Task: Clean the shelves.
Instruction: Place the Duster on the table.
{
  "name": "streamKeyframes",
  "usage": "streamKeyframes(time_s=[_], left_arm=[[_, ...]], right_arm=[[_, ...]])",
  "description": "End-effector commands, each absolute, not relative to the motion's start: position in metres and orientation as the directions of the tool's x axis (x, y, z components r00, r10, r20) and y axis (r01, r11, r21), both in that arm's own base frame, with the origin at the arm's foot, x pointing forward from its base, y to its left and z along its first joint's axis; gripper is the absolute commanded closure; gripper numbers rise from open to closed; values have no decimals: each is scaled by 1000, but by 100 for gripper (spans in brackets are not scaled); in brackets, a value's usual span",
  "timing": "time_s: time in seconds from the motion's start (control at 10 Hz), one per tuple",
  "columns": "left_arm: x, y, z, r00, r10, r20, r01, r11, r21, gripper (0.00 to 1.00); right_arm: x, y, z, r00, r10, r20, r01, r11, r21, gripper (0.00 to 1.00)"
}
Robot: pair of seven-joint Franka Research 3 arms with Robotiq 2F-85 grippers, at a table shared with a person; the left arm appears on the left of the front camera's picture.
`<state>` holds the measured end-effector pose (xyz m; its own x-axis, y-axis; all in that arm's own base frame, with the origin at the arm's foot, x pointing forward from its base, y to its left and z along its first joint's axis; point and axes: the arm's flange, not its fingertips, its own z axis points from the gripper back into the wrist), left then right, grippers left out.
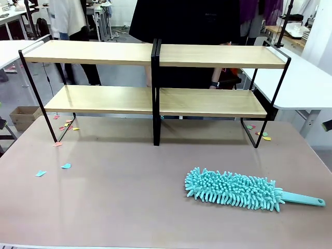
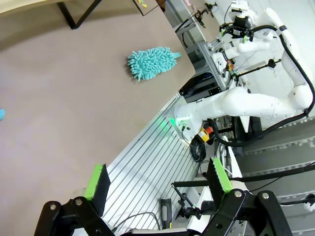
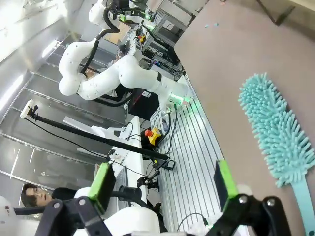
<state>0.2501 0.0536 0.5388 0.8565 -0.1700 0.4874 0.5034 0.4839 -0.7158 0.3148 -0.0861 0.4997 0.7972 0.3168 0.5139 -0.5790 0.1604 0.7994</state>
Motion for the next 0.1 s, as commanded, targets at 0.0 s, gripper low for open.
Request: streamKeyframes(time_s=[0.0], left_arm=[[251,51,539,842,-171,512,528,459,-715,0]], right_arm=[[310,-84,496,780,321,537,-604,162,780,0]])
